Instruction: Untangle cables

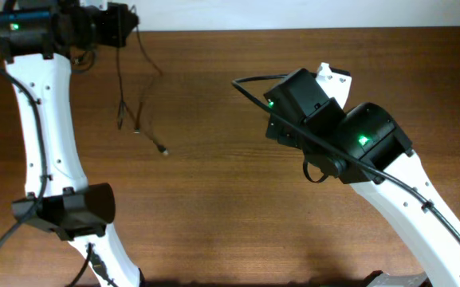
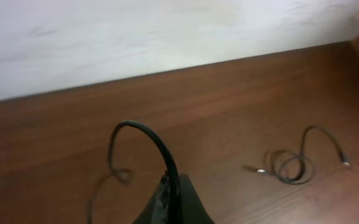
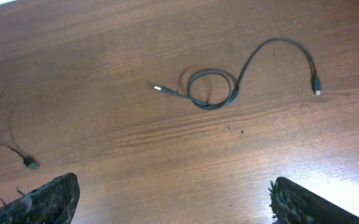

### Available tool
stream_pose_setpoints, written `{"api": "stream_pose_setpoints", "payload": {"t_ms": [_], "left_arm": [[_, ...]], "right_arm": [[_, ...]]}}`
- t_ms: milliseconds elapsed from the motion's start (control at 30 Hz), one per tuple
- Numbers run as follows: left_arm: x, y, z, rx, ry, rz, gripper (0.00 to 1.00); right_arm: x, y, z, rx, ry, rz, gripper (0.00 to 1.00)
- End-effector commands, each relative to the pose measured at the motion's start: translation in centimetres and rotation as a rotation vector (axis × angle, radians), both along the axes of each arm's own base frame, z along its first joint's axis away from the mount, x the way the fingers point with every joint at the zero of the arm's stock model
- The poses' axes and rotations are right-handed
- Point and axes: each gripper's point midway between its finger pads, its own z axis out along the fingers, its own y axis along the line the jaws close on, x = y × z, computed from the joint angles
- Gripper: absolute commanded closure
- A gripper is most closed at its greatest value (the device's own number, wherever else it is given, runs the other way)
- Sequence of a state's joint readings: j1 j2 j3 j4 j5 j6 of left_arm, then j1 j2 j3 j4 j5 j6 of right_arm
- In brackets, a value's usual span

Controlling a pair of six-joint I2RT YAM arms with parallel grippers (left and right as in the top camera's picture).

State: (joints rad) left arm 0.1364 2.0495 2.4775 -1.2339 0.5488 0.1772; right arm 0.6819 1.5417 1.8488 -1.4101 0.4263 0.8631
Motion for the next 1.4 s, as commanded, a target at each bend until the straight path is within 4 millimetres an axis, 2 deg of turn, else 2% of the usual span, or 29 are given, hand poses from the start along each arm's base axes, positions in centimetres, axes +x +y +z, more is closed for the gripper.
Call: {"api": "stream_pose_setpoints", "payload": {"t_ms": [0, 33, 100, 200, 233, 300, 400, 533, 600, 667, 700, 800, 867, 900, 933, 967, 1167, 1300, 1367], "left_arm": [[1.8, 7.2, -4.3, 0.026, 0.069, 0.117, 1.0], [2.1, 8.7, -4.9, 0.024, 0.077, 0.143, 1.0], [2.7, 13.0, -6.7, 0.027, 0.088, 0.221, 1.0], [2.6, 21.6, -9.8, 0.094, 0.118, 0.404, 1.0], [2.3, 23.5, -10.7, 0.089, 0.129, 0.435, 1.0], [1.8, 27.9, -13.6, 0.074, 0.163, 0.512, 1.0], [0.5, 33.1, -18.1, 0.069, 0.246, 0.661, 1.0], [-0.3, 37.5, -23.0, 0.059, 0.275, 0.725, 1.0], [-0.5, 39.5, -24.6, 0.07, 0.266, 0.756, 1.0], [-1.1, 41.5, -25.4, 0.114, 0.266, 0.808, 1.0], [-1.7, 43.2, -25.2, 0.157, 0.256, 0.855, 1.0], [-2.1, 46.3, -23.9, 0.155, 0.178, 0.943, 1.0], [-2.3, 47.8, -23.0, 0.162, 0.13, 0.968, 0.98], [-2.0, 48.2, -22.5, 0.146, 0.095, 0.984, 0.71], [-1.6, 48.3, -22.1, 0.123, 0.074, 0.993, 0.54], [-1.2, 48.2, -21.7, 0.097, 0.05, 0.989, 0.01], [-0.1, 46.2, -21.8, 0.019, 0.047, 0.922, 0.01], [-0.4, 45.2, -22.7, 0.003, 0.102, 0.917, 0.01], [-2.0, 45.9, -23.9, 0.055, 0.18, 0.983, 0.0]], "right_arm": [[0.0, 0.2, -0.2, 0.006, 0.012, 0.008, 0.01], [0.0, 0.2, -0.2, 0.006, 0.012, 0.008, 0.01], [0.0, 0.2, -0.2, 0.005, 0.012, 0.009, 0.01], [0.0, 0.2, -0.2, -0.005, 0.013, 0.023, 0.01], [0.0, 0.2, -0.2, -0.003, 0.012, 0.023, 0.01], [0.1, 0.3, -0.1, 0.001, 0.006, 0.023, 0.01], [0.1, 0.4, -0.1, 0.002, 0.005, 0.023, 0.01], [0.1, 0.4, -0.1, 0.002, 0.004, 0.023, 0.01], [0.1, 0.3, -0.1, 0.002, 0.005, 0.023, 0.01], [0.1, 0.3, -0.2, 0.0, 0.008, 0.023, 0.01], [0.0, 0.3, -0.2, -0.002, 0.01, 0.023, 0.01], [0.1, 0.3, -0.2, -0.002, 0.008, 0.022, 0.01], [0.1, 0.3, -0.1, 0.002, 0.005, 0.023, 0.01], [0.2, 0.4, -0.1, 0.004, 0.002, 0.023, 0.01], [0.2, 0.4, 0.0, 0.005, 0.0, 0.022, 0.01], [0.3, 0.4, 0.0, 0.007, -0.002, 0.022, 0.01], [0.3, 0.4, 0.0, 0.007, -0.002, 0.023, 0.01], [0.1, 0.3, -0.2, -0.008, 0.008, 0.034, 0.01], [0.0, 0.2, -0.2, -0.019, 0.016, 0.045, 0.01]]}}
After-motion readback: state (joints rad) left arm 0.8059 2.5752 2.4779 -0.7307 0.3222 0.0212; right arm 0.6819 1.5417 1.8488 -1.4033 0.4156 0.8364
